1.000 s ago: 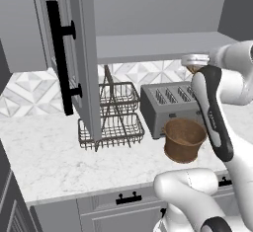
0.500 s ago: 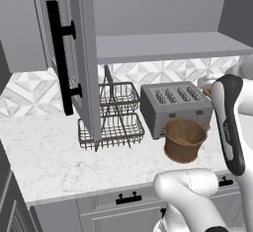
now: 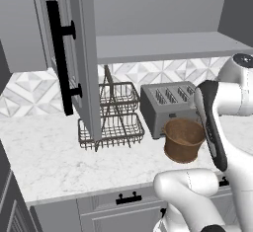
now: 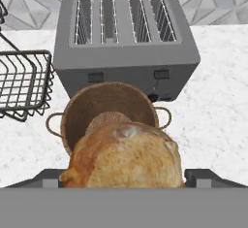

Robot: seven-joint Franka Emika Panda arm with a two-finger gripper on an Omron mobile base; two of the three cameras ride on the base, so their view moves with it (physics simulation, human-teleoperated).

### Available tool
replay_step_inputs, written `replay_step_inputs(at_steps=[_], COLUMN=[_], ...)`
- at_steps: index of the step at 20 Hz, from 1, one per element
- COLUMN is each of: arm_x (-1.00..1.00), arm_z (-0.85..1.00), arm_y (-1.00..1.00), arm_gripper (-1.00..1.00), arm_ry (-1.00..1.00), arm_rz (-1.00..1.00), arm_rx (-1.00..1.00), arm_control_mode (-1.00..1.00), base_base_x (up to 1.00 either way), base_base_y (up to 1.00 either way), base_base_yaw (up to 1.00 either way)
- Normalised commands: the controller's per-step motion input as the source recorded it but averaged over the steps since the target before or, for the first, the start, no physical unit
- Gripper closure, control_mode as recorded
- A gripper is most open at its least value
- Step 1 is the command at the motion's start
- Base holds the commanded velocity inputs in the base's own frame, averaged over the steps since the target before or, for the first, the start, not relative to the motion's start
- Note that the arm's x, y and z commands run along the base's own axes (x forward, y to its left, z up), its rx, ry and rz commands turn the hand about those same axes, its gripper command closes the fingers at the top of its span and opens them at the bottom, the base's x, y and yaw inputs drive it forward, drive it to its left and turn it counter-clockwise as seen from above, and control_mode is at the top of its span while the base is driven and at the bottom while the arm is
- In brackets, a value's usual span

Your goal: Open the cabinet, pick up the bread from the cabinet and place it in the basket. Then move the basket to the dining counter.

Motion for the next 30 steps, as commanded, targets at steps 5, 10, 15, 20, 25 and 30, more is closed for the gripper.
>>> replay_step_inputs(at_steps=[5, 10, 15, 20, 25, 30], arm_x=[0.07, 0.03, 0.13, 0.08, 0.13, 0.26], arm_z=[-0.78, -0.57, -0.46, -0.42, -0.27, -0.12], arm_y=[0.05, 0.03, 0.10, 0.03, 0.00, 0.00], arm_gripper=[1.00, 1.00, 1.00, 1.00, 1.00, 1.00], arm_ry=[0.21, 0.03, 0.05, 0.00, 0.00, 0.05], arm_rz=[0.00, 0.01, 0.05, 0.07, 0.07, 0.06], arm_rx=[-0.06, 0.04, 0.02, 0.01, 0.06, 0.08], arm_control_mode=[-1.00, -1.00, -1.00, -1.00, -1.00, -1.00], base_base_x=[0.00, 0.00, 0.00, 0.00, 0.00, 0.00], base_base_y=[0.00, 0.00, 0.00, 0.00, 0.00, 0.00], base_base_yaw=[0.00, 0.00, 0.00, 0.00, 0.00, 0.00])
